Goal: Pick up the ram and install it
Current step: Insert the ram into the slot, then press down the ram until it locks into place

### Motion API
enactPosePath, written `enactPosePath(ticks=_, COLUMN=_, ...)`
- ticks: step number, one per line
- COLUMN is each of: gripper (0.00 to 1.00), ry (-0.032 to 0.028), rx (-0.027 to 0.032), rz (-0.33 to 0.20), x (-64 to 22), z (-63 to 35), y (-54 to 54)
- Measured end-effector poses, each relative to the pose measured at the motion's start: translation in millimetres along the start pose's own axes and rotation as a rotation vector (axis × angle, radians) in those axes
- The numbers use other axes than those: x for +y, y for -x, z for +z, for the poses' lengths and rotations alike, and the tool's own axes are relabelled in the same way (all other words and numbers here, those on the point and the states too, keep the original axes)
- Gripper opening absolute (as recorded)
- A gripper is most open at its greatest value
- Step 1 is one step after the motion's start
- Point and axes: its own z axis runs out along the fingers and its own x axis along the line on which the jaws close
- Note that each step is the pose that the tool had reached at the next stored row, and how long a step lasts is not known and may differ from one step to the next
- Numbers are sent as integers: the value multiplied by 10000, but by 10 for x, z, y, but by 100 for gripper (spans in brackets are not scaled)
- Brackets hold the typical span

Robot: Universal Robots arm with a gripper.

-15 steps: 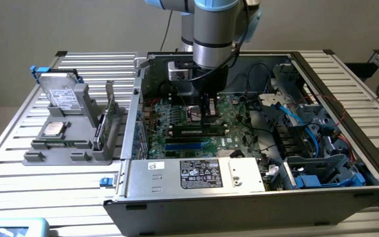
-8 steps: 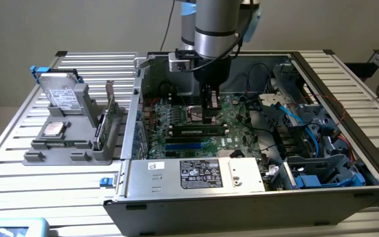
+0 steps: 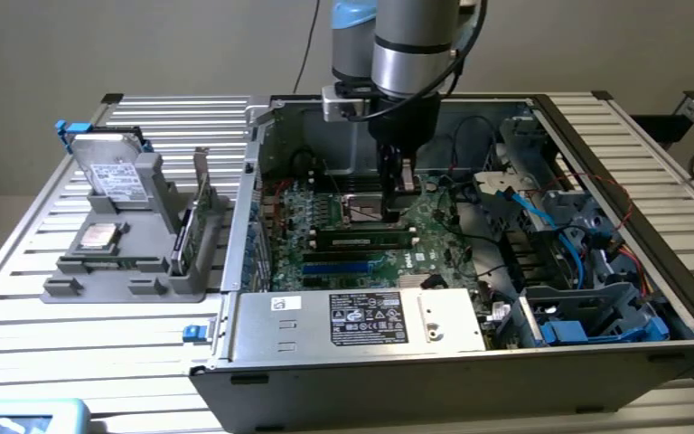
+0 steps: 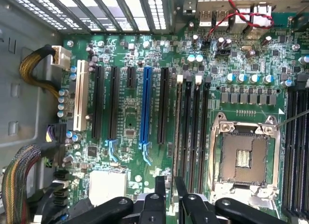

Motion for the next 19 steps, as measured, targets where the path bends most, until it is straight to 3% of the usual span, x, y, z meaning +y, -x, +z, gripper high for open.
enactPosePath(ticks=3, gripper=22, ry=6, rx=-22, rz=-1, x=-55, z=1, y=-22)
enactPosePath(ticks=4, gripper=22, ry=35, rx=-31, rz=-5, x=-59, z=2, y=-28)
enactPosePath(ticks=15, gripper=22, ry=39, rx=-32, rz=-5, x=-58, z=2, y=-29)
enactPosePath(ticks=19, gripper=11, ry=39, rx=-32, rz=-5, x=-58, z=2, y=-29)
